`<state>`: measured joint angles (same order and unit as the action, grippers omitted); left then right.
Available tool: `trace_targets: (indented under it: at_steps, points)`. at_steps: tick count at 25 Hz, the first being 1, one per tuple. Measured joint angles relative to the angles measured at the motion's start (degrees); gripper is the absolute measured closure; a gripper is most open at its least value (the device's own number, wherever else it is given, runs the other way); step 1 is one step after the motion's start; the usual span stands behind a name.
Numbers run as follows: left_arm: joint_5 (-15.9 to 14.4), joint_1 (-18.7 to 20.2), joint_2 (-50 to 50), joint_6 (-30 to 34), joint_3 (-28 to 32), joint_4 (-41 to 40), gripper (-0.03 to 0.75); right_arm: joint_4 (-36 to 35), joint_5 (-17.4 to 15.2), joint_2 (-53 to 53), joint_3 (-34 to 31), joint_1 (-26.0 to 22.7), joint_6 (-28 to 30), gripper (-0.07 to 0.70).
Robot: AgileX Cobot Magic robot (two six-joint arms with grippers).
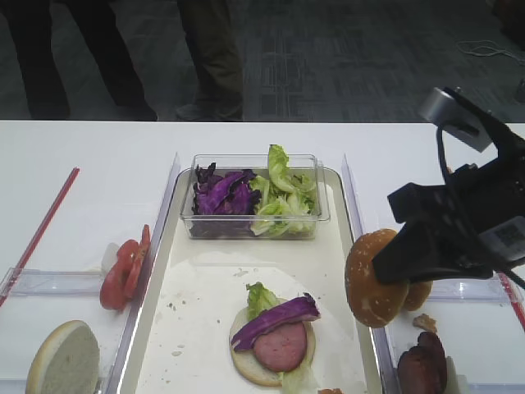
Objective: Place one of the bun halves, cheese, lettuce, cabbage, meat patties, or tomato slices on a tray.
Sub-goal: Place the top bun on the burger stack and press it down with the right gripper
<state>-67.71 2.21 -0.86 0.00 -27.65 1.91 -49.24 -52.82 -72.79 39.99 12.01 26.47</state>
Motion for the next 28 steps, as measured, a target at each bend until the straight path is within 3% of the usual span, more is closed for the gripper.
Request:
trace_targets:
  at_steps: [5, 11, 16, 21, 28]
  points:
    - [0.0, 0.0, 0.0, 0.0, 0.0, 0.0, 0.306, -4.9, -2.3, -2.6, 0.0, 0.0, 5.5, 0.47]
    - [0.0, 0.0, 0.0, 0.0, 0.0, 0.0, 0.306, -16.9, -6.5, -7.1, 0.0, 0.0, 15.1, 0.47]
    - [0.0, 0.0, 0.0, 0.0, 0.0, 0.0, 0.306, -21.1, -8.6, -10.5, 0.0, 0.0, 19.3, 0.47]
    - [0.0, 0.0, 0.0, 0.0, 0.0, 0.0, 0.306, -26.9, -13.5, -15.0, 0.0, 0.0, 24.9, 0.47]
    - [0.0, 0.0, 0.0, 0.0, 0.0, 0.0, 0.306, -31.1, -13.8, -20.9, 0.0, 0.1, 29.0, 0.47]
